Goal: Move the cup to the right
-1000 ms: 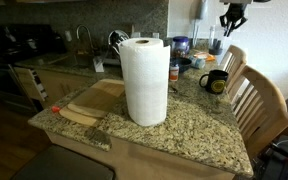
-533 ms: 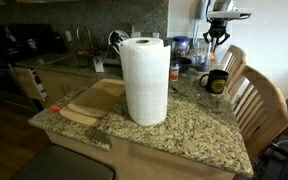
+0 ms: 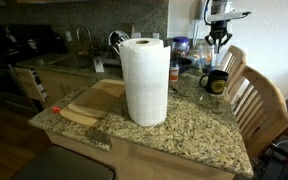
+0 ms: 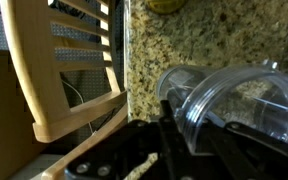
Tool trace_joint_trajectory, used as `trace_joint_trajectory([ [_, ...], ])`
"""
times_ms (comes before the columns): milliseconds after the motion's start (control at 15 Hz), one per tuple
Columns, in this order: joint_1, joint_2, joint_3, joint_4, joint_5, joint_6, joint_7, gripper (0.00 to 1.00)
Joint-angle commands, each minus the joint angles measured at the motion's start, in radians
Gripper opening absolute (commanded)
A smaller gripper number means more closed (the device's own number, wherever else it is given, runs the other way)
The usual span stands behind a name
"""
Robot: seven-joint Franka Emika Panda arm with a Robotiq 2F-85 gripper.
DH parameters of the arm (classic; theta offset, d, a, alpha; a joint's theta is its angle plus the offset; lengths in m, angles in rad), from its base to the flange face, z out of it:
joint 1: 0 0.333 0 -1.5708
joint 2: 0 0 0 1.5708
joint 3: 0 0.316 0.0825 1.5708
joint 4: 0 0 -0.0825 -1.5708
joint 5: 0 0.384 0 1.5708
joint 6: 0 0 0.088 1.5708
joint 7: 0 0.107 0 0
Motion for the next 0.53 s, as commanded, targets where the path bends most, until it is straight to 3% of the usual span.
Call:
trace_joint_trajectory([
  [0,0.015,0.018,-0.021,0.039,-0.041,0.094,-0.001,0.04],
  [467,0.008,0.025,-0.013,0.039,0.0,0.164,0.001,0.04],
])
